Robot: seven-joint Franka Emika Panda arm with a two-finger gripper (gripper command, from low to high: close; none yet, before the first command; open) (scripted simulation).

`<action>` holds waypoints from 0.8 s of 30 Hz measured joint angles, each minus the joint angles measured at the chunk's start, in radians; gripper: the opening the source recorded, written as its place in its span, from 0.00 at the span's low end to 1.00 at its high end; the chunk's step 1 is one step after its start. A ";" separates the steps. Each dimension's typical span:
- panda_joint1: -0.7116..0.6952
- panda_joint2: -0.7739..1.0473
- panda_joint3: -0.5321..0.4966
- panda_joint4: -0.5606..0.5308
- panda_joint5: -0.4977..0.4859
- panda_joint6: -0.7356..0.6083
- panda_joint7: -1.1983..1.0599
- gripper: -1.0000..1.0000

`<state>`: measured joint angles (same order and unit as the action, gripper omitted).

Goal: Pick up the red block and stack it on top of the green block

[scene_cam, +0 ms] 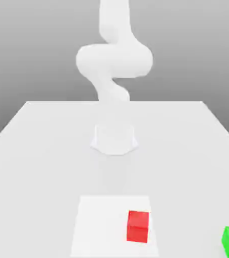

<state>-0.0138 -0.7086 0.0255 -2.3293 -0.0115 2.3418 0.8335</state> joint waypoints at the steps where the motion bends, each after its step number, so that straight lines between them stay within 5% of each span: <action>1: -0.006 0.039 0.011 -0.013 -0.005 0.018 0.014 0.50; 24: -0.008 0.872 0.112 -0.261 -0.054 0.418 0.269 0.50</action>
<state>-0.0217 0.1634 0.1375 -2.5902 -0.0650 2.7600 1.1027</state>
